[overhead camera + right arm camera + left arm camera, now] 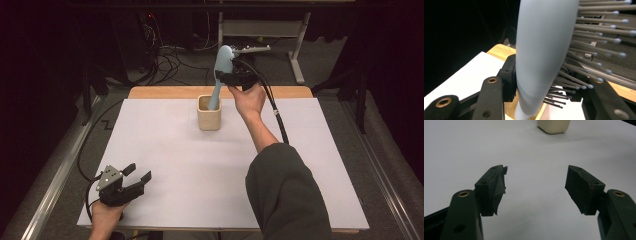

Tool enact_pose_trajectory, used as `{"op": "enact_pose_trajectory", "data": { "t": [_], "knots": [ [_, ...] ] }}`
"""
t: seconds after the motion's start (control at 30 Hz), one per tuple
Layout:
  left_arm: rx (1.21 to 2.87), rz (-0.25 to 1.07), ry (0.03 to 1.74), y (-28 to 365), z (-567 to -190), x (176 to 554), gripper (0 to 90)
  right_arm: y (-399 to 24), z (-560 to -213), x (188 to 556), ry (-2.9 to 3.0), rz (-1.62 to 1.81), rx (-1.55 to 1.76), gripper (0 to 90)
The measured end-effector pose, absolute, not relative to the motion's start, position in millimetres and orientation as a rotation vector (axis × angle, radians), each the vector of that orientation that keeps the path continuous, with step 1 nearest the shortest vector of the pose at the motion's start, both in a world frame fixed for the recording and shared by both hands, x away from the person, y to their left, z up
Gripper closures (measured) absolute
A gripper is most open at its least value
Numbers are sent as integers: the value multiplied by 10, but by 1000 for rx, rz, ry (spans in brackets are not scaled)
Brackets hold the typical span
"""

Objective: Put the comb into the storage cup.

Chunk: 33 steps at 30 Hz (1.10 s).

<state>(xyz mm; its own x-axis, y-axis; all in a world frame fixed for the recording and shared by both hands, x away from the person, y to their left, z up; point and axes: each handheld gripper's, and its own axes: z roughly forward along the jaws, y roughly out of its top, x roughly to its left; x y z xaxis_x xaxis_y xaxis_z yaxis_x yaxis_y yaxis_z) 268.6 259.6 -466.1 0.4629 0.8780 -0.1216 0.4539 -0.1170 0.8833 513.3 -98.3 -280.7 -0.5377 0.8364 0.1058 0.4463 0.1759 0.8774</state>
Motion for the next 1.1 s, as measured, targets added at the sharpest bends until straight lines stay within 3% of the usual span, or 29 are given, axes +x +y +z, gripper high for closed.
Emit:
{"op": "enact_pose_trajectory", "data": {
  "t": [1.1],
  "knots": [
    [1748, 546, 1138, 2596, -4657, 2690, 327, -847, -3140, 5207, 2109, 1259, 1252, 525]
  ]
}}
